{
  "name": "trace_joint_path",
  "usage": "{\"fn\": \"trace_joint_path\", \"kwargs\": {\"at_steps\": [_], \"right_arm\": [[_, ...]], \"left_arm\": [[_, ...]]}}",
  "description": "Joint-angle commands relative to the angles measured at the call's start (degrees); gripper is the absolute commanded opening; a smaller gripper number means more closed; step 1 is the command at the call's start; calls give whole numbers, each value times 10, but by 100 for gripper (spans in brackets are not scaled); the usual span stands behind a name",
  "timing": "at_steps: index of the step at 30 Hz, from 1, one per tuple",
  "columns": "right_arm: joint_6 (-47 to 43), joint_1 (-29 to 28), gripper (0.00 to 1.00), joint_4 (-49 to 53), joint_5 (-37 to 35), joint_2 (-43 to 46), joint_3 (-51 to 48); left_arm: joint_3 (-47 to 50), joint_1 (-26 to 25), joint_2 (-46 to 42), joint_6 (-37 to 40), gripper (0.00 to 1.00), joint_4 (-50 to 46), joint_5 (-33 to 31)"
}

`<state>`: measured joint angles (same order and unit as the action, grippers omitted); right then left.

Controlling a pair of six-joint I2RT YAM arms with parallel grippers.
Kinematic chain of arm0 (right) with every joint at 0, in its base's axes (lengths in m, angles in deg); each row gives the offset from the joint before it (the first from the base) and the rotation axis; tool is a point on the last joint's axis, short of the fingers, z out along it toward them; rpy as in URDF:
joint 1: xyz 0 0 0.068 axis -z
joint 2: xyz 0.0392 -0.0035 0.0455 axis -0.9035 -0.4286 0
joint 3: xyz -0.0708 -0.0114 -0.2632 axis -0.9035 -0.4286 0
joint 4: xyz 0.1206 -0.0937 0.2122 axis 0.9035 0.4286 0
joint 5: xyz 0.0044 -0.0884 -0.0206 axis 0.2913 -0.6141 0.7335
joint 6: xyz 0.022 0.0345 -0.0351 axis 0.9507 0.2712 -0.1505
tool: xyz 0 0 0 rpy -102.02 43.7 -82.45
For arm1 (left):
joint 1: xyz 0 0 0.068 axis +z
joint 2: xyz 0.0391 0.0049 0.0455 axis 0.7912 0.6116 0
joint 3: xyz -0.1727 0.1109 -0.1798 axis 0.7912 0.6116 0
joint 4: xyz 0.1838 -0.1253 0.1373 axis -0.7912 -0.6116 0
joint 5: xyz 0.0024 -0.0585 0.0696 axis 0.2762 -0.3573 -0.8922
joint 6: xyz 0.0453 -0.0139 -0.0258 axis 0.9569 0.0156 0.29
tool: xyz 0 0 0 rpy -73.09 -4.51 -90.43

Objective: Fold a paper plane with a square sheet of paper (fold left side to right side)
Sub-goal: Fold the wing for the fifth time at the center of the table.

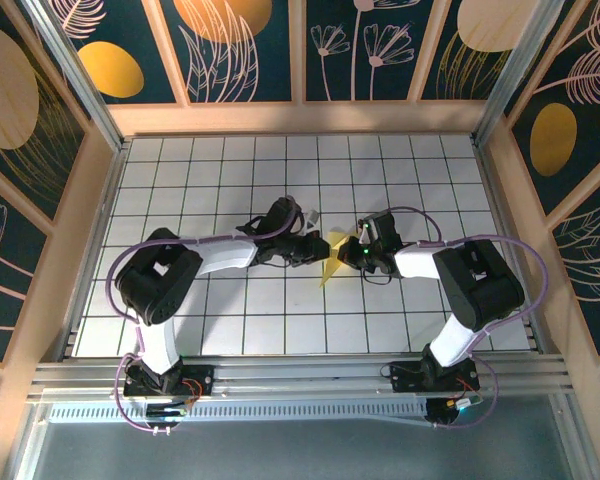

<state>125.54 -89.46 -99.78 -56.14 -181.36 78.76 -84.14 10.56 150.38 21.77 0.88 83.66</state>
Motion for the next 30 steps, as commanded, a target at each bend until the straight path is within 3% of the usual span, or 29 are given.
{"fn": "trace_joint_path", "kwargs": {"at_steps": [1, 30], "right_arm": [[-16, -5, 0, 88, -21, -22, -19], [-27, -7, 0, 107, -27, -27, -4]], "left_arm": [[-17, -7, 24, -3, 2, -15, 25], [1, -24, 76, 22, 3, -46, 17]]}}
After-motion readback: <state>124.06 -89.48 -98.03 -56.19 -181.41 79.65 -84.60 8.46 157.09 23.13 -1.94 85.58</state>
